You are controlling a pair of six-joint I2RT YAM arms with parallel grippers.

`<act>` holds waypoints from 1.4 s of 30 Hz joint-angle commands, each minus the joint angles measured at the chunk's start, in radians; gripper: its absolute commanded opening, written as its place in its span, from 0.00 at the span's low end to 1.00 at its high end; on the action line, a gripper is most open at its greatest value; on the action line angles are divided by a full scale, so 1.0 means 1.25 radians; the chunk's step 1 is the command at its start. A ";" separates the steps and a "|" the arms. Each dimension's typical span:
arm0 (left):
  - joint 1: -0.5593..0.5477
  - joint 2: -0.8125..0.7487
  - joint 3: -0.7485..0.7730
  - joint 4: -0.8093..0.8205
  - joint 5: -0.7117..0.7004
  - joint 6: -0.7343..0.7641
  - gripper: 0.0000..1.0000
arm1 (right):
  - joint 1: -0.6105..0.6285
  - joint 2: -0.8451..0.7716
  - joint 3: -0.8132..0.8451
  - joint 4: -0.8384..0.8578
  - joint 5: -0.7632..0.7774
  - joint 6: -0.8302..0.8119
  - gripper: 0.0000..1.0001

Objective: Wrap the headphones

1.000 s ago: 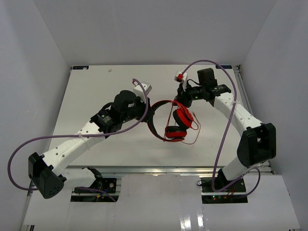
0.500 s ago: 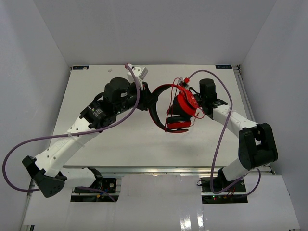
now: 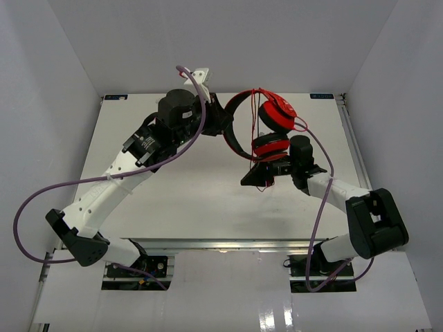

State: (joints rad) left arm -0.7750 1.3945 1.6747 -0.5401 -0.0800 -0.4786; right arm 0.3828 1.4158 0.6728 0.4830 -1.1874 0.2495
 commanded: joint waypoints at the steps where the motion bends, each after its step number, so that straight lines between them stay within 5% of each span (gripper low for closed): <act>1: -0.002 0.003 0.131 0.012 -0.133 -0.042 0.00 | 0.005 -0.069 -0.053 0.009 -0.029 -0.060 0.17; 6: 0.005 0.042 0.226 -0.046 -0.247 -0.028 0.00 | 0.005 -0.127 -0.075 -0.070 -0.047 -0.127 0.16; 13: 0.037 0.034 0.205 -0.064 -0.403 0.003 0.00 | 0.008 -0.214 -0.072 -0.205 -0.045 -0.236 0.15; 26: 0.226 0.053 0.073 -0.067 -0.315 -0.093 0.00 | 0.042 -0.272 0.068 -0.638 0.066 -0.545 0.11; 37: 0.242 0.099 -0.080 -0.039 -0.288 -0.099 0.00 | 0.120 -0.209 0.407 -1.130 0.350 -0.980 0.08; 42: 0.242 0.080 -0.229 0.007 -0.249 -0.102 0.00 | 0.176 -0.186 0.567 -1.202 0.516 -1.056 0.08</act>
State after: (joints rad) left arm -0.4797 1.5452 1.4999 -0.6185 -0.4500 -0.5753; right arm 0.5418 1.1745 1.2353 -0.8385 -0.7552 -0.8836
